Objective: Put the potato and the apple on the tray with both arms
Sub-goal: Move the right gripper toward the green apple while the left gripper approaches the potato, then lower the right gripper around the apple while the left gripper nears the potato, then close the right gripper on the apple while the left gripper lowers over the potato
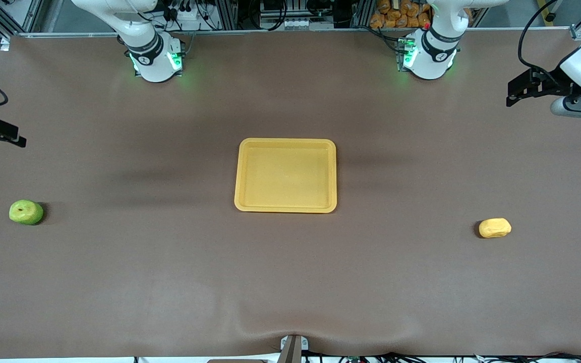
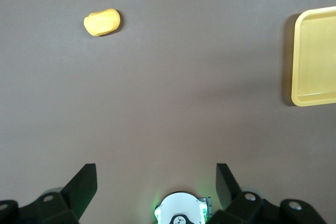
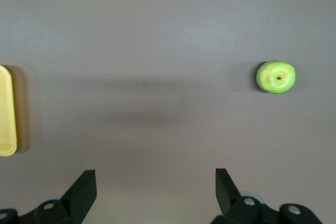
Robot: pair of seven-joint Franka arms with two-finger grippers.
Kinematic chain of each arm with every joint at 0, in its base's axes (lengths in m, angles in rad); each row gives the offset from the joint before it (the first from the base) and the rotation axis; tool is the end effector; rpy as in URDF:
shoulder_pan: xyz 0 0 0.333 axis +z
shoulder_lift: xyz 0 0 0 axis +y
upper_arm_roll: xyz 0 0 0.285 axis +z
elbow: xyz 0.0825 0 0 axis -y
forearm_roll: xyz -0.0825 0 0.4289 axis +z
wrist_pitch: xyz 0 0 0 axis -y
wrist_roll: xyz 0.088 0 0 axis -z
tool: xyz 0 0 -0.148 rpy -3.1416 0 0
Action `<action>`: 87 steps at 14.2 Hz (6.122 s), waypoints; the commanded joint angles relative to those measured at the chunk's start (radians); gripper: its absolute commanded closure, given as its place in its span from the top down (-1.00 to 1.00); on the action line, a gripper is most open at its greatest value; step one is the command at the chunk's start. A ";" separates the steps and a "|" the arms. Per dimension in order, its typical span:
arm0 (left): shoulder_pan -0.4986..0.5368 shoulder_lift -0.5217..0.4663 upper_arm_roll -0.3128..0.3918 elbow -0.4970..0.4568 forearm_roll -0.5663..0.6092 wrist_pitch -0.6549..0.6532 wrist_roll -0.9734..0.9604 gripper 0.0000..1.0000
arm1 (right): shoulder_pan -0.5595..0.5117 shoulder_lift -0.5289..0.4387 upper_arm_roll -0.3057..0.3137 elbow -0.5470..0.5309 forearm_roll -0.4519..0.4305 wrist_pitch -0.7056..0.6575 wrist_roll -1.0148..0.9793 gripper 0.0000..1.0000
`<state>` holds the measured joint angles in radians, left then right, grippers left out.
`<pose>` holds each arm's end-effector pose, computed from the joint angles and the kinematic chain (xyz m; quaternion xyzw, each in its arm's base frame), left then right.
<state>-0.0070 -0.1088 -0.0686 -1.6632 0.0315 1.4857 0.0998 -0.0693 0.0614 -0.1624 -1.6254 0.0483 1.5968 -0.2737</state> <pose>0.5549 -0.0386 0.5611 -0.9955 0.0864 0.0347 0.0190 0.5954 -0.1315 0.4900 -0.9986 -0.0192 0.0384 0.0297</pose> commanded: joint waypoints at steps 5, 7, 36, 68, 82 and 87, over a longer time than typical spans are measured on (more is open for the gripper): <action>0.045 0.000 0.001 -0.055 -0.002 0.071 0.075 1.00 | -0.110 0.185 0.012 0.055 -0.004 0.112 -0.001 1.00; 0.048 0.003 0.001 -0.072 -0.002 0.097 0.106 1.00 | -0.122 0.218 0.012 0.058 -0.007 0.135 -0.001 1.00; 0.243 0.187 0.000 -0.331 -0.002 0.574 0.607 1.00 | -0.294 0.683 0.014 0.153 -0.116 0.491 -0.331 1.00; 0.268 0.465 -0.010 -0.348 -0.015 1.035 1.215 1.00 | -0.257 0.692 0.023 0.242 -0.032 0.240 -0.334 -1.00; 0.269 0.578 -0.025 -0.340 -0.015 1.185 1.466 1.00 | -0.192 0.624 0.023 0.242 0.024 0.140 -0.240 -1.00; 0.285 0.606 -0.040 -0.337 -0.015 1.235 1.540 1.00 | -0.141 0.568 0.023 0.240 0.024 0.071 -0.107 -1.00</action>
<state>0.2523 0.4746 -0.0902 -2.0146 0.0315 2.6883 1.5852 -0.2379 0.6761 -0.1381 -1.3694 0.0580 1.7068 -0.4415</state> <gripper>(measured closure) 0.000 0.141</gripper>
